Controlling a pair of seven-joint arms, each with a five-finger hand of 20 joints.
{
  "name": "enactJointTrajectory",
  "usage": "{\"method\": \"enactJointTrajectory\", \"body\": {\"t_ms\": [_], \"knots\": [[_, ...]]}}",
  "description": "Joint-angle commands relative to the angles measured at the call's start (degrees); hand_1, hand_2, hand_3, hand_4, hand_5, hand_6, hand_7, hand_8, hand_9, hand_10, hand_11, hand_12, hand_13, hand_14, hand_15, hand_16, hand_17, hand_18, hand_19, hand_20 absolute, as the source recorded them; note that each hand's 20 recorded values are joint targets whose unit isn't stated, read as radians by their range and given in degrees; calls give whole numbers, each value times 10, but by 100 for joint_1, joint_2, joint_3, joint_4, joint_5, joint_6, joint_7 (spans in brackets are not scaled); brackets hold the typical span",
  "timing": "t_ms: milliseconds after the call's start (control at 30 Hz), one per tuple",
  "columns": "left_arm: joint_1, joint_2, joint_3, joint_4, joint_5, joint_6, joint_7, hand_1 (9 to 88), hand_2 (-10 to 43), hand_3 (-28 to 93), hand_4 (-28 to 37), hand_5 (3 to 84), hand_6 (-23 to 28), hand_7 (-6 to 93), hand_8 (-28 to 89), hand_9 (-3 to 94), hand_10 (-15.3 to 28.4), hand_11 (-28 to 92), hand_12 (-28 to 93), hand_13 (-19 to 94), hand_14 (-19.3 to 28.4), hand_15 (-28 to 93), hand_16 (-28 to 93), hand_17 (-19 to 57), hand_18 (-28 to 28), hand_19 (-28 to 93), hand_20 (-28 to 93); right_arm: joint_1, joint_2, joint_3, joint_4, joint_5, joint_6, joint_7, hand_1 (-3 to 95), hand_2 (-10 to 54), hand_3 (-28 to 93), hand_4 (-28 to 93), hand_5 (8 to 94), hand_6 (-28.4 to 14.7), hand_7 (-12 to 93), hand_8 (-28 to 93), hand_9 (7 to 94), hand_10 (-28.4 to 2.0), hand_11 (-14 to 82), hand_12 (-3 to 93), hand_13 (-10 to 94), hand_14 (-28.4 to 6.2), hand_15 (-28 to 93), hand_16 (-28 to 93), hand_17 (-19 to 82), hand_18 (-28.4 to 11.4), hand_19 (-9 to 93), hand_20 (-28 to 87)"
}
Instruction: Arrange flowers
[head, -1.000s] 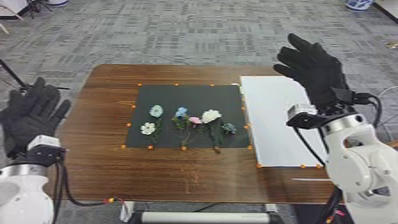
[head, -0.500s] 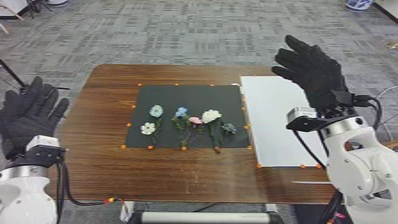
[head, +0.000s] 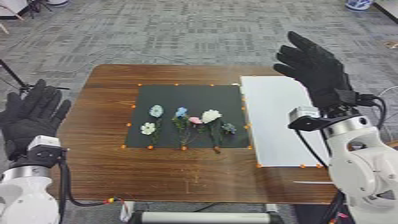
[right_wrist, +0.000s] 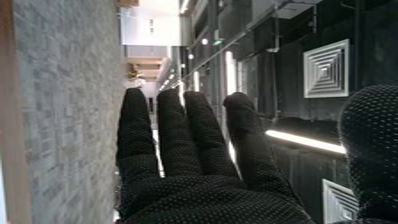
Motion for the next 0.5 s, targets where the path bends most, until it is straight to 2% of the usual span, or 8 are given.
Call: {"method": "enactJointTrajectory", "body": {"t_ms": [33, 133, 200, 233, 333, 367, 433, 500], "knots": [[33, 17, 1, -4, -27, 37, 25, 241, 116, 694, -283, 386, 92, 37, -69, 286, 147, 138, 79, 189, 117, 120, -39, -60, 132, 300, 73, -41, 58, 17, -17, 63, 21, -220, 169, 27, 711, -212, 371, -86, 26, -59, 358, -175, 30, 135, 284, -137, 71, 159, 119, -168, 315, 132], [33, 5, 125, 13, -143, 56, 43, 241, 116, 696, -283, 386, 92, 37, -69, 286, 148, 138, 79, 189, 117, 120, -41, -59, 132, 300, 72, -130, 78, 106, -69, 64, 10, -186, 168, 30, 708, -213, 371, -86, 27, -59, 358, -176, 30, 136, 285, -138, 71, 160, 118, -169, 315, 132], [-3, 11, 174, 28, -53, 23, 17, 241, 116, 696, -283, 387, 93, 37, -69, 286, 147, 139, 78, 189, 118, 122, -41, -60, 132, 301, 72, -161, 60, 149, -67, 72, 85, -183, 167, 32, 706, -212, 372, -86, 27, -59, 358, -176, 30, 136, 286, -138, 71, 161, 118, -169, 315, 132], [15, 10, 193, 12, -19, 50, 47, 241, 116, 697, -283, 388, 93, 37, -69, 286, 147, 139, 78, 189, 118, 122, -41, -60, 132, 302, 73, -143, 54, 140, -47, 108, 113, -181, 167, 32, 706, -212, 373, -85, 28, -59, 359, -176, 30, 136, 289, -139, 72, 162, 118, -169, 315, 132], [4, 30, 222, -26, 154, 148, -28, 241, 116, 697, -283, 388, 93, 38, -69, 287, 148, 141, 78, 189, 119, 123, -41, -60, 132, 302, 72, -125, 77, 59, -61, 192, 303, -293, 166, 36, 706, -211, 376, -84, 29, -59, 361, -175, 31, 137, 292, -141, 74, 164, 118, -170, 316, 132], [9, 39, 221, -22, 192, 141, -22, 242, 117, 696, -283, 389, 93, 37, -70, 287, 149, 142, 78, 189, 120, 124, -41, -60, 132, 302, 72, -114, 80, 28, -65, 188, 320, -331, 167, 39, 705, -212, 381, -83, 32, -59, 365, -175, 32, 137, 296, -143, 76, 165, 119, -171, 317, 132], [-10, 41, 253, -47, 50, 222, 70, 241, 119, 697, -283, 391, 94, 39, -69, 288, 149, 143, 78, 189, 128, 128, -39, -60, 132, 303, 72, -121, 67, 32, -70, 174, 229, -326, 168, 45, 703, -212, 385, -81, 36, -59, 370, -175, 34, 138, 302, -146, 79, 167, 120, -171, 318, 133], [-29, 45, 263, -69, 64, 250, 96, 241, 119, 698, -283, 394, 96, 40, -70, 290, 151, 145, 78, 190, 129, 131, -39, -60, 132, 304, 72, -195, 62, 83, -108, 189, 198, -309, 167, 48, 704, -212, 386, -79, 41, -59, 373, -177, 34, 139, 306, -151, 82, 170, 120, -172, 320, 133]]}}
